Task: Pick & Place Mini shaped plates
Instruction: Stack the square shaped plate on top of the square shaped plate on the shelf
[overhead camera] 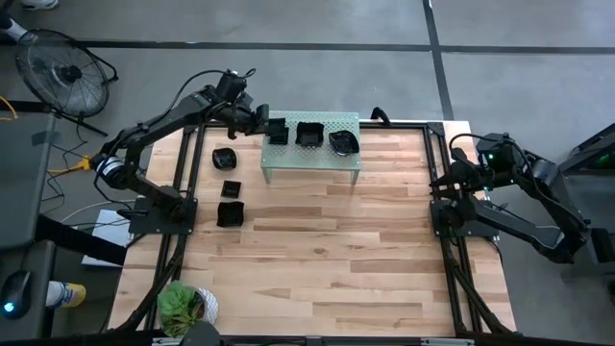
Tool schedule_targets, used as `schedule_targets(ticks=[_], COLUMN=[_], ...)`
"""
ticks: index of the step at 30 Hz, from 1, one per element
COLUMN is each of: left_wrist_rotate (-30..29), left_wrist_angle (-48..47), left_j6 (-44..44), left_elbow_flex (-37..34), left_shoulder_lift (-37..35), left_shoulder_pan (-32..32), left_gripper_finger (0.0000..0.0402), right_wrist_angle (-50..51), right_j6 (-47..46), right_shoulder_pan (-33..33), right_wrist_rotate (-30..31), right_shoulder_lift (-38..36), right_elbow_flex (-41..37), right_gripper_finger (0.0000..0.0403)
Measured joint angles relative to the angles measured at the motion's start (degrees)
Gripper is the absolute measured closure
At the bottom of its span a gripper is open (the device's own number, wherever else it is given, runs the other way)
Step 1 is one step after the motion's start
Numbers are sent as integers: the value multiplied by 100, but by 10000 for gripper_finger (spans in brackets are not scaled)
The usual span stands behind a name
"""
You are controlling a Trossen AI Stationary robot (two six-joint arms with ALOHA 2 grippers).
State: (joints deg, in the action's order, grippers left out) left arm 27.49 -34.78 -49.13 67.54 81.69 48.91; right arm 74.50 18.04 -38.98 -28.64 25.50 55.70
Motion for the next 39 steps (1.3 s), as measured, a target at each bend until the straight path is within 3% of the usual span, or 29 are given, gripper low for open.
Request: schedule_targets(ticks=[8, 39], left_wrist_rotate=[-374, -550], left_wrist_angle=[73, 58], left_j6=[-8, 283], left_elbow_flex=[-1, -1], left_shoulder_lift=[52, 147], left_shoulder_pan=[-237, -403], left_gripper_finger=[399, 399], right_wrist_angle=[0, 0], right_j6=[0, 2], right_shoulder_pan=[0, 0], right_wrist_rotate=[0, 0], right_shoulder_lift=[0, 0], right_elbow_flex=[0, 0], right_gripper_finger=[297, 297])
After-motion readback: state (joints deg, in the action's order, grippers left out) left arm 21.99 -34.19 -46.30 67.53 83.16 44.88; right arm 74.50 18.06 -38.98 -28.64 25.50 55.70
